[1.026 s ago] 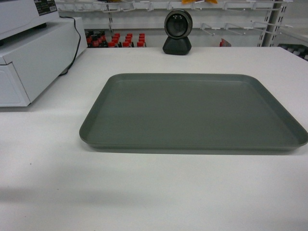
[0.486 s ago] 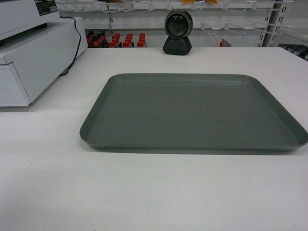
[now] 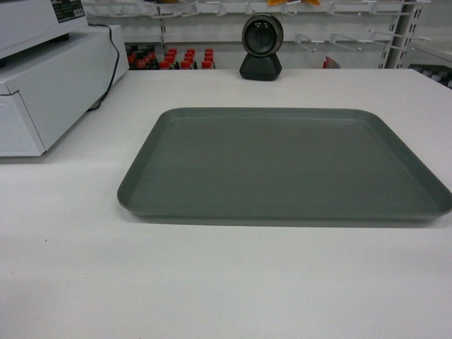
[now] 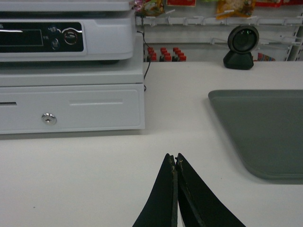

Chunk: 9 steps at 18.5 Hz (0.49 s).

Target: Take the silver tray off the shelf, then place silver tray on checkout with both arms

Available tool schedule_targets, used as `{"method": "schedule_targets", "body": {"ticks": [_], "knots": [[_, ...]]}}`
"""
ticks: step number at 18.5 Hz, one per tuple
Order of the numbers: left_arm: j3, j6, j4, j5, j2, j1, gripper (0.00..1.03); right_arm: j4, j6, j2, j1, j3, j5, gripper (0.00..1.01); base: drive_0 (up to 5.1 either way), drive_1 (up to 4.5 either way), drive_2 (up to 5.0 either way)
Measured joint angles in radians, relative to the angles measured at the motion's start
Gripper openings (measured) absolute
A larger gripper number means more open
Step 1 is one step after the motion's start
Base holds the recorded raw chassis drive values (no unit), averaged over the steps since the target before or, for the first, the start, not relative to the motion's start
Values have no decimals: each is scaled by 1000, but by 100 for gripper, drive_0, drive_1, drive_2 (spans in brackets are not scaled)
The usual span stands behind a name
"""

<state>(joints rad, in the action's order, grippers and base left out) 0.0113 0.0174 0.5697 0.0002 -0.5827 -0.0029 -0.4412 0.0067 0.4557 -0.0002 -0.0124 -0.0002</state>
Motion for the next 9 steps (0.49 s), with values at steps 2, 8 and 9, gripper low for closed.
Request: {"method": "schedule_targets", "body": {"ticks": [2, 8, 9], "knots": [[0, 0, -70, 0, 80, 0, 1, 51, 0, -74, 0, 0, 0, 2, 0, 0, 0], [0, 0, -230, 0, 243, 0, 1, 182, 0, -197, 0, 0, 0, 2, 0, 0, 0], [0, 0, -253, 0, 262, 0, 1, 197, 0, -211, 0, 0, 0, 2, 0, 0, 0]]}}
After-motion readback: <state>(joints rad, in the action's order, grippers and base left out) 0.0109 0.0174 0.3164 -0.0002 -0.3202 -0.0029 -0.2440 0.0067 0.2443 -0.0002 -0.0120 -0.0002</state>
